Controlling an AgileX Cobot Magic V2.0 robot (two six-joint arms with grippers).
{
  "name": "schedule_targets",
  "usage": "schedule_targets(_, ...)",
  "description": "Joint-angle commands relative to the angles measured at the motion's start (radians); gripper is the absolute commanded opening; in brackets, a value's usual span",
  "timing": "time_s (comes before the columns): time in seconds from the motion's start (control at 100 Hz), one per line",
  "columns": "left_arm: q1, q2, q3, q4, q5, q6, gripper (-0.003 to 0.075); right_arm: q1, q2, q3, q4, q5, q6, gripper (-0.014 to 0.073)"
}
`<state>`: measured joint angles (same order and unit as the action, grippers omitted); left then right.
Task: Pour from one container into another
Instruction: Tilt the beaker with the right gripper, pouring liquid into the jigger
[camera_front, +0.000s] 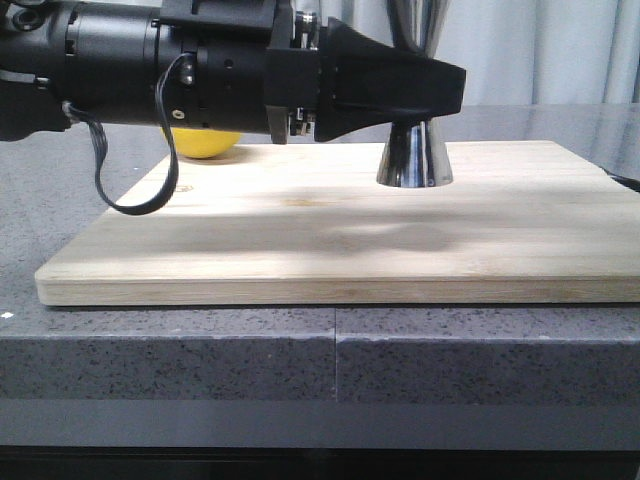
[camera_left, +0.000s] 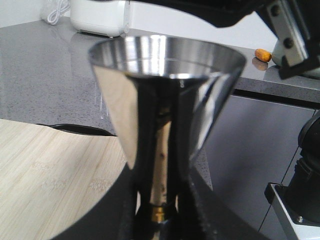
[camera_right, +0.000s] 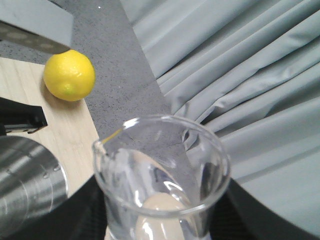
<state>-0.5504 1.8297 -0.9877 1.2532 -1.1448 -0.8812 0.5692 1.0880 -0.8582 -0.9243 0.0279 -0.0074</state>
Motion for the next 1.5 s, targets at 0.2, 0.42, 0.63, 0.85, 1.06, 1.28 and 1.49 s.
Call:
schedule_targets(0.2, -0.003, -0.057, -0.027, -0.047, -0.073, -0.012, -0.0021, 0.002, -0.026, -0.037, -0.054, -0.047, -0.007, 0.0227)
schedule_targets(0.42, -0.003, -0.057, -0.027, -0.047, -0.073, -0.012, -0.0021, 0.002, -0.026, -0.037, -0.071, -0.047, -0.007, 0.0227)
schedule_targets(0.63, -0.003, -0.057, -0.027, -0.047, -0.073, -0.012, -0.0021, 0.002, -0.026, -0.037, -0.102, -0.047, -0.007, 0.0227)
schedule_targets(0.85, -0.003, -0.057, -0.027, -0.047, -0.073, -0.012, -0.0021, 0.002, -0.026, -0.037, -0.131, -0.047, -0.007, 0.0227)
schedule_targets(1.06, -0.003, -0.057, -0.027, -0.047, -0.073, -0.012, -0.0021, 0.002, -0.026, -0.037, -0.15, -0.047, -0.007, 0.0227)
schedule_targets(1.28, -0.003, -0.057, -0.027, -0.047, -0.073, -0.012, -0.0021, 0.002, -0.026, -0.037, -0.178, -0.047, -0.007, 0.0227)
schedule_targets(1.49, -0.003, -0.057, -0.027, -0.047, -0.073, -0.012, -0.0021, 0.002, -0.026, -0.037, -0.196, -0.047, -0.007, 0.0227)
